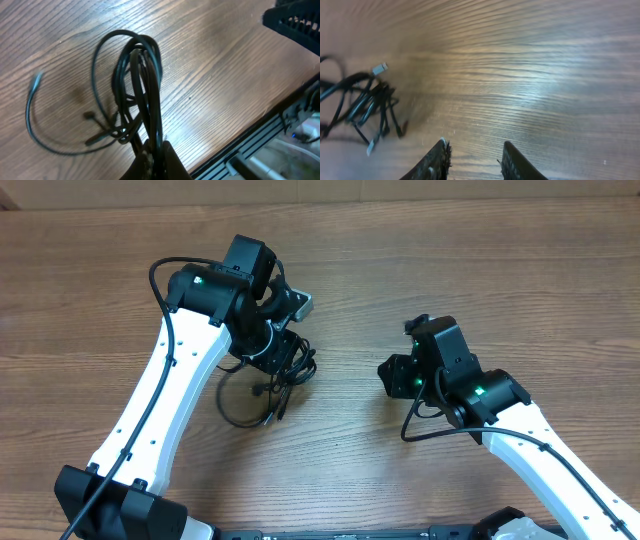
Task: Untangle cables
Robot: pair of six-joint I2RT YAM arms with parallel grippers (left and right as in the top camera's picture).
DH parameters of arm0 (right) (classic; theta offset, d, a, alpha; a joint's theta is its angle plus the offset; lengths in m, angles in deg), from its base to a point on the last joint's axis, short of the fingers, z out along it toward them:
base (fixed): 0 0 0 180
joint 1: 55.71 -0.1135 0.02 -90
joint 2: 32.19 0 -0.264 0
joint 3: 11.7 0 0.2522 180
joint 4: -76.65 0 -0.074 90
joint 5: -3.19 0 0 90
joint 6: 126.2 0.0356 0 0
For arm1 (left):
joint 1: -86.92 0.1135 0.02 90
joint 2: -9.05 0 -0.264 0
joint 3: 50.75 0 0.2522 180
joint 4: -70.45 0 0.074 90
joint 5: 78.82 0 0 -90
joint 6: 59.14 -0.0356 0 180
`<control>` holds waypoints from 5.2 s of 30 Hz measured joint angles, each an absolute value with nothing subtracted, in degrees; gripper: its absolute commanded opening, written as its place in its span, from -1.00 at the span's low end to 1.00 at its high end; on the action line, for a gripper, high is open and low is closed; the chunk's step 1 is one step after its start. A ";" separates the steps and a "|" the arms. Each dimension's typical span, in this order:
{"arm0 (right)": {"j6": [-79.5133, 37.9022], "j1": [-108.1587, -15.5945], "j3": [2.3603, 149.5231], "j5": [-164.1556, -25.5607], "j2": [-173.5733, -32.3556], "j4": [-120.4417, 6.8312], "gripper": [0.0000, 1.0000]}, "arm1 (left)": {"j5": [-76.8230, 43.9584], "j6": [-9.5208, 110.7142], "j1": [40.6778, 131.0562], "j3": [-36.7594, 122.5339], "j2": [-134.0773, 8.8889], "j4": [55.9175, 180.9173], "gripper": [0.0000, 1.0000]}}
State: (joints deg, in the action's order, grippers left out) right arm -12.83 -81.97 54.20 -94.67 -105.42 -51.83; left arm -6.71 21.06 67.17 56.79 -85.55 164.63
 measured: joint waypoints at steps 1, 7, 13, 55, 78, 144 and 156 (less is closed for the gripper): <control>-15.82 -81.97 54.20 -96.18 -105.42 -51.94 -0.33 | -6.71 19.88 67.17 56.79 -85.55 164.90 -0.91; -34.82 -81.97 54.20 -110.02 -105.42 -52.10 -0.15 | -6.79 13.67 67.17 56.79 -85.55 167.61 -0.92; -46.66 -82.00 54.20 -123.11 -105.42 -53.97 0.04 | -11.38 7.24 67.17 56.79 -85.55 169.49 -0.92; 17.95 -82.00 54.20 -113.08 -105.42 -67.09 -0.92 | -30.86 21.95 60.17 56.79 -85.55 151.56 -0.92; 20.59 -77.58 54.16 -130.39 -105.42 -77.97 -0.92 | -4.35 35.74 60.79 56.79 -85.55 158.45 -0.92; 0.22 -50.13 54.12 -147.22 -105.58 -48.84 0.99 | -31.12 6.81 71.39 56.96 -85.58 157.68 -0.91; 5.23 -50.13 54.12 -142.60 -105.58 -45.38 0.96 | -41.33 2.13 69.83 56.96 -85.58 154.82 -0.92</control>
State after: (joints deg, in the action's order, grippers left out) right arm 5.23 -50.13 54.12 -142.60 -105.58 -45.38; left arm -41.33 2.13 69.83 56.96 -85.58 154.82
